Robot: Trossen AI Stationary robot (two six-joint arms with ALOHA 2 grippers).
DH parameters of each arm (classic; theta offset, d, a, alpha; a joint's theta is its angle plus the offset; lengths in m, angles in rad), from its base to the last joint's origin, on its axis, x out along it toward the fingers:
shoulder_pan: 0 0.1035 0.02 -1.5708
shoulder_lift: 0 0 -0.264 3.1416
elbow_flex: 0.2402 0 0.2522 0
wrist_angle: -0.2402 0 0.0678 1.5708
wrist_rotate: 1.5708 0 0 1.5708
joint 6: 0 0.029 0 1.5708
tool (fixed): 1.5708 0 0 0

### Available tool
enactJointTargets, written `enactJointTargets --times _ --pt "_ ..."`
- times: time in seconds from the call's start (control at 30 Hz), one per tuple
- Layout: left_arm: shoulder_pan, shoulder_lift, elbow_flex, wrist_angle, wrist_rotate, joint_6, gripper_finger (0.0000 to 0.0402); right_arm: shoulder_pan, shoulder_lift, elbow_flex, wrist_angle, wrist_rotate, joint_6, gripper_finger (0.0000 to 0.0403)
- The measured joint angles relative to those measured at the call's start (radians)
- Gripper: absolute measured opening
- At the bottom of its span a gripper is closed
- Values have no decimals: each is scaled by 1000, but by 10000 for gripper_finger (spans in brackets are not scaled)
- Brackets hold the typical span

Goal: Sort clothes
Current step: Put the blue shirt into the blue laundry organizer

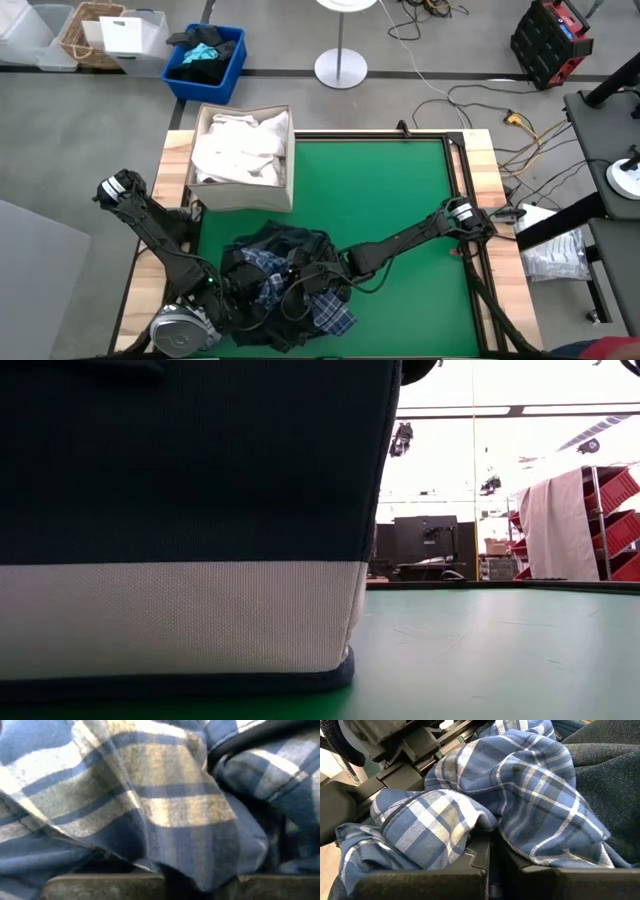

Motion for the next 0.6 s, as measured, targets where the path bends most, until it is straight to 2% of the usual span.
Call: enactJointTargets --times 0.6 --pt "0 0 0 0 0 13 0 0 0 0 0 3 -14 12"
